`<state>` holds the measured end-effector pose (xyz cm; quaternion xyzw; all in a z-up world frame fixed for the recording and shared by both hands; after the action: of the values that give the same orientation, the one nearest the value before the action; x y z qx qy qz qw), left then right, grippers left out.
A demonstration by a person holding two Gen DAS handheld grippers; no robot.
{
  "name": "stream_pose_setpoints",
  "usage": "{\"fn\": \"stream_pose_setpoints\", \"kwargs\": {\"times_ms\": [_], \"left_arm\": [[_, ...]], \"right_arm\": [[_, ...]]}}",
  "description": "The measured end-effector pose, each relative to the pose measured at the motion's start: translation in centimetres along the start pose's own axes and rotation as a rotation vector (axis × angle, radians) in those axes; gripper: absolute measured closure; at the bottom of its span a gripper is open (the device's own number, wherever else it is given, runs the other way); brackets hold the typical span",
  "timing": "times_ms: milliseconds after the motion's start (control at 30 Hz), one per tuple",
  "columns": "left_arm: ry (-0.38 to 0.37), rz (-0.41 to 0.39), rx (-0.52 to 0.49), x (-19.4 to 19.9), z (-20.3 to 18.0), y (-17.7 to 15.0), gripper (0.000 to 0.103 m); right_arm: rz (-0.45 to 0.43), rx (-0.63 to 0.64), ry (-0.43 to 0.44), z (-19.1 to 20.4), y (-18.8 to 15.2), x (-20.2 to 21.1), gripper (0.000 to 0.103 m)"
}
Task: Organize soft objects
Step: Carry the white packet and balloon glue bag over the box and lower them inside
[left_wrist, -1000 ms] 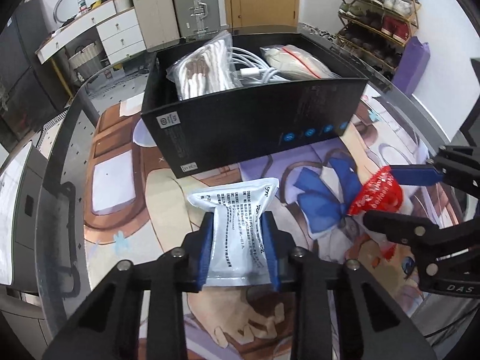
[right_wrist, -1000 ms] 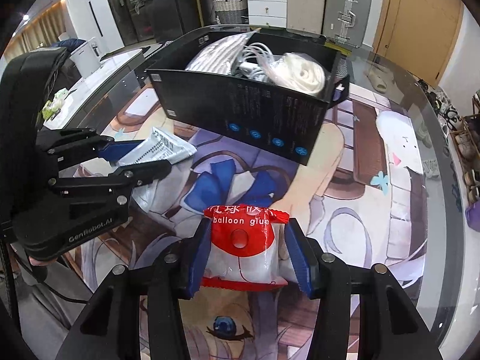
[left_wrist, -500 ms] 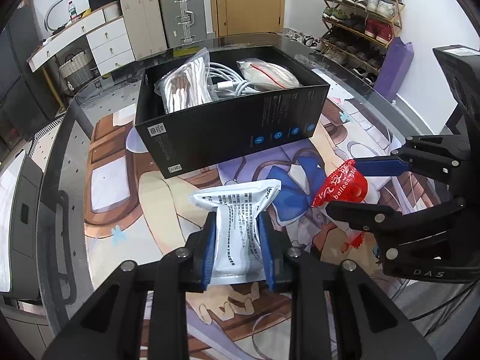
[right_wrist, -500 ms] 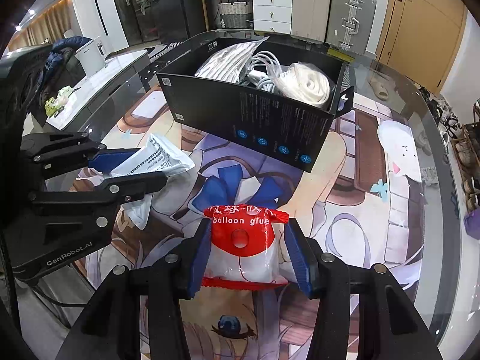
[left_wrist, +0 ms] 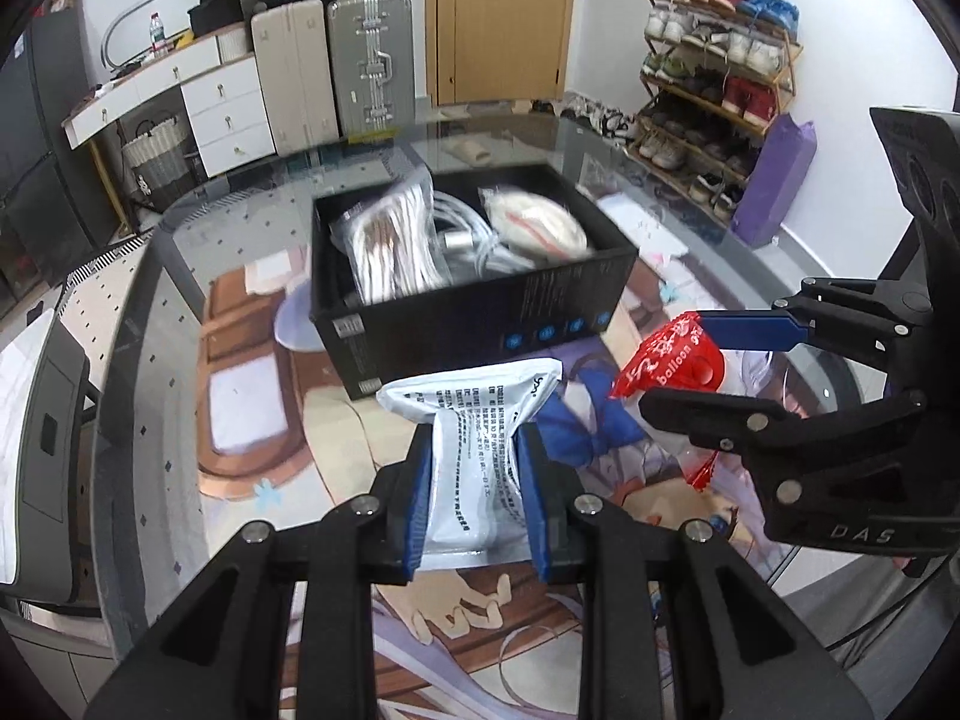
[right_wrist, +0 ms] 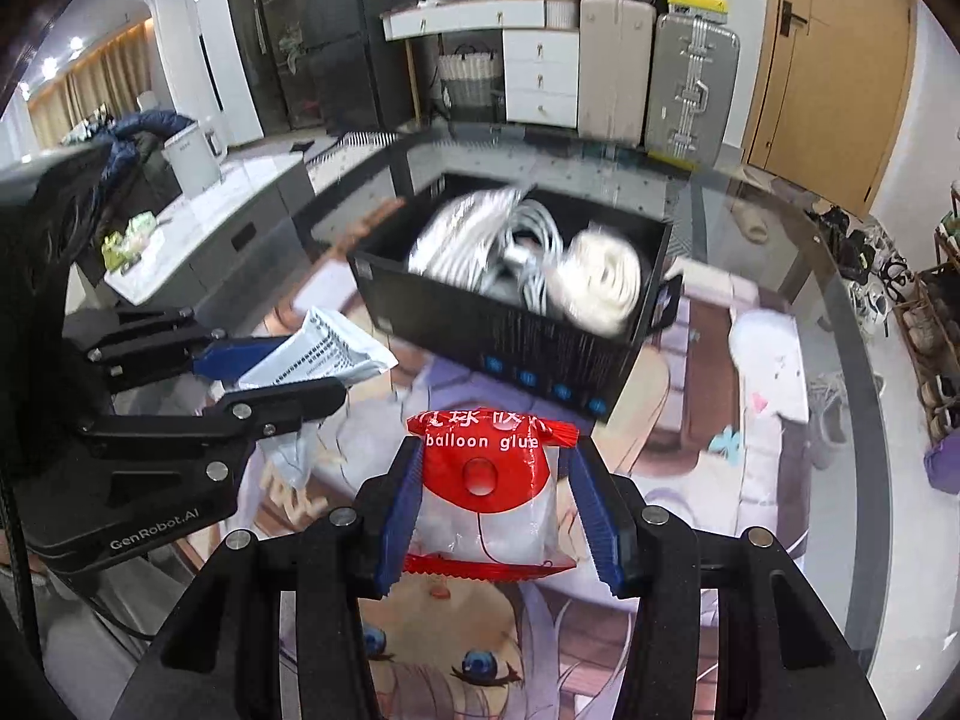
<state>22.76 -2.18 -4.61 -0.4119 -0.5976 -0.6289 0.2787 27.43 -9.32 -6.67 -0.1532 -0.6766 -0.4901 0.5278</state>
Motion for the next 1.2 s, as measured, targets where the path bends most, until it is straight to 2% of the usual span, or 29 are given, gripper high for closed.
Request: {"fn": "stream_pose_setpoints", "kwargs": {"times_ms": [267, 467, 600, 800, 1200], "left_arm": [[0.024, -0.117, -0.009, 2.7, 0.1, 2.2, 0.078], [0.016, -0.159, 0.009, 2.9, 0.7, 4.0, 0.078], [0.028, -0.194, 0.037, 2.5, 1.5, 5.6, 0.078], [0.024, -0.201, 0.072, 1.0, 2.6, 7.0, 0.078], [0.01, -0.146, 0.13, -2.0, 4.2, 7.7, 0.078]], "right_arm": [[-0.111, -0.022, -0.014, -0.6, 2.5, 3.1, 0.054], [-0.189, -0.029, -0.077, -1.4, 5.1, 4.2, 0.054], [-0.213, -0.052, -0.084, -2.1, 6.6, 3.8, 0.054], [-0.219, -0.062, -0.098, -2.6, 7.7, 2.7, 0.054], [-0.191, -0.053, -0.144, -4.2, 8.9, -0.4, 0.054]]}}
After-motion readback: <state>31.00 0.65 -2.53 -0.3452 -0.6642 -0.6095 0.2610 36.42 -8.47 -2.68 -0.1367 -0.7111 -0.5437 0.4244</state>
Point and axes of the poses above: each gripper's, at about its wrist camera, not at the fingertips, and x roughly against the way its jaws point, z to its left, y to its top, the point moved 3 cm from there along -x, roughly the way its jaws point, and after that the axes turned 7 degrees about z, right-handed, at the moved point
